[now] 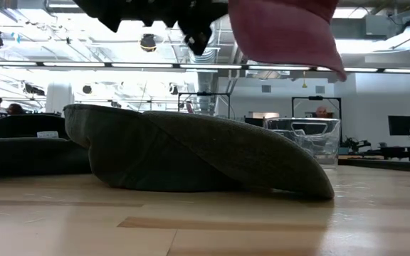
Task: Pick & Place hat
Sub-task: Put the right red cap into the right transparent bin
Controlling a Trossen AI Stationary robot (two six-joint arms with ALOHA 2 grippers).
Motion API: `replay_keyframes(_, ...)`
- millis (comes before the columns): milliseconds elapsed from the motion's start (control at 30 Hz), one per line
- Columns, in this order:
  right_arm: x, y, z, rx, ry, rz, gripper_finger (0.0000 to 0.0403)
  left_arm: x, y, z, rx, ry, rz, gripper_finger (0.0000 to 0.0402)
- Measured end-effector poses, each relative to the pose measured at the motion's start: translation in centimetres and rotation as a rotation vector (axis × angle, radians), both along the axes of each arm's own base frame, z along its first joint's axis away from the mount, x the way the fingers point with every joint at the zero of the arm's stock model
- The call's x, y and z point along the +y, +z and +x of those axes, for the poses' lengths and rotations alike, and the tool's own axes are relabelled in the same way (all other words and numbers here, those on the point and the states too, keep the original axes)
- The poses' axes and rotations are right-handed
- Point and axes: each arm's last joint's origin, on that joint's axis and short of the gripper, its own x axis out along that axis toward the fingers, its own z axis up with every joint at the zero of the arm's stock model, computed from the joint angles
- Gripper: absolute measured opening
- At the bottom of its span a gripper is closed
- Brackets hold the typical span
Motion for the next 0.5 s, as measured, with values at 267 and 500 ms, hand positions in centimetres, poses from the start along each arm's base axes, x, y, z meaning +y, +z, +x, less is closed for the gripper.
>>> replay_keyframes(267, -5.4, 1.6, -0.4, 0.0, -0.221, -0.1, 0.0001, 3.8, 1.6, -3.5, 0.235, 0.182, 0.028, 0.0135)
replay_keyframes(500, -12.7, 1.4, -1.6, 0.033, -0.422, -0.16, 0.0001, 5.6, 3.5, -7.5, 0.119, 0.24, 0.081, 0.0133)
